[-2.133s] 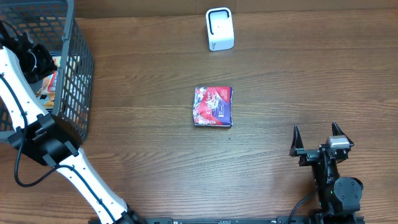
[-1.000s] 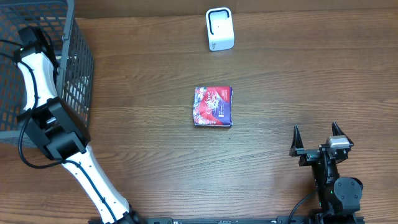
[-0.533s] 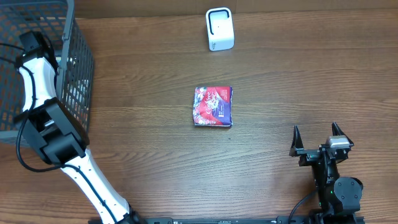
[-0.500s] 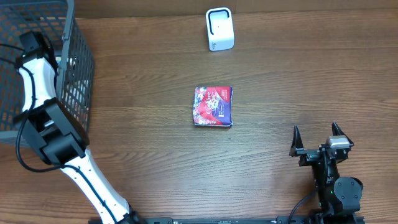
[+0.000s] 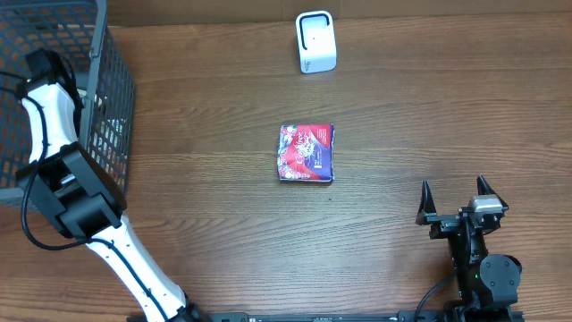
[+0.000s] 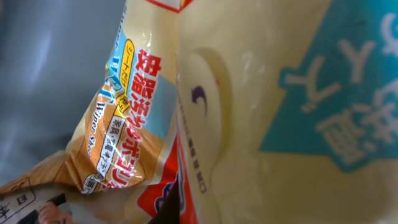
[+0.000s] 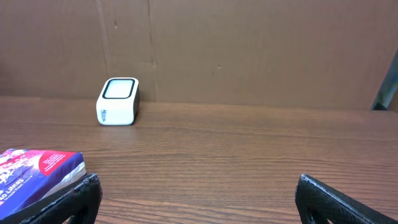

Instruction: Scan the item barcode

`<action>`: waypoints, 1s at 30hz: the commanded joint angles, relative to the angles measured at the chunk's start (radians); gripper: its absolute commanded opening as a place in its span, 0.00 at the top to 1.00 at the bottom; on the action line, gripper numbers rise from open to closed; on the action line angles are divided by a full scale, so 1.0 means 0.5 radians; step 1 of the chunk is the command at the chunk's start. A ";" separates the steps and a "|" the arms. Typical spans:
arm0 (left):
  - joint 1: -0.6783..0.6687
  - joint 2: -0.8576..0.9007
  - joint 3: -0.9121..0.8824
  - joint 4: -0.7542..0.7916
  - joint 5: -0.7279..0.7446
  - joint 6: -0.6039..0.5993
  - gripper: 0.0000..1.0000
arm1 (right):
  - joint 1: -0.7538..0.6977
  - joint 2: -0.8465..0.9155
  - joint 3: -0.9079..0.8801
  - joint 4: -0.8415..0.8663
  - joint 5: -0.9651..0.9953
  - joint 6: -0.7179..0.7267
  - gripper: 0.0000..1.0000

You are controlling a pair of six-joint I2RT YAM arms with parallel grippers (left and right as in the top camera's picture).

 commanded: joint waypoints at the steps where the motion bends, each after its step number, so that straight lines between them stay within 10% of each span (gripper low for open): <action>1: 0.017 0.193 0.168 -0.259 0.145 -0.298 0.96 | -0.009 -0.018 -0.021 0.011 -0.009 0.008 0.00; 11: 0.057 0.002 0.893 -0.475 0.982 -0.331 0.96 | -0.009 -0.018 -0.021 0.011 -0.009 0.008 0.00; 30: 0.058 -0.809 0.937 -0.442 1.469 -0.309 0.96 | -0.009 -0.018 -0.021 0.011 -0.009 0.008 0.00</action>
